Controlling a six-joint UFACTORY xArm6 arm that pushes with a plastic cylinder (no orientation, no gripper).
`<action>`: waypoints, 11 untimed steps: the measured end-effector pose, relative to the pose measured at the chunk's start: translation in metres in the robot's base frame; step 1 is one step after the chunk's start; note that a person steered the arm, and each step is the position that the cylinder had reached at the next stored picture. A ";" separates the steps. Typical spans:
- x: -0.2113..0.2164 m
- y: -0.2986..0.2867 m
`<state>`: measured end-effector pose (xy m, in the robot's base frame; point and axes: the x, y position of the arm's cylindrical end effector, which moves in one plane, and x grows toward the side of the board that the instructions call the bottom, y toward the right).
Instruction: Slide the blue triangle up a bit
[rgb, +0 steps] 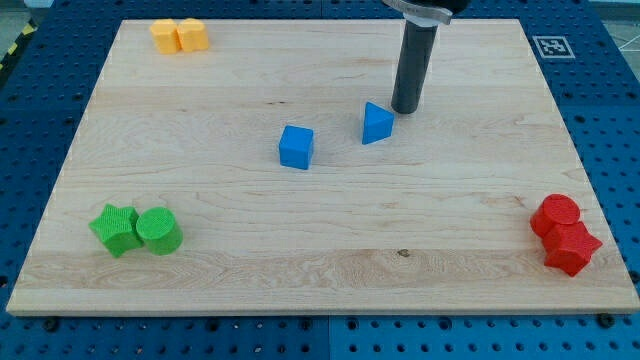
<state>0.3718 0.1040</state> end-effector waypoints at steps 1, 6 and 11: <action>0.046 0.019; 0.052 -0.005; -0.050 -0.057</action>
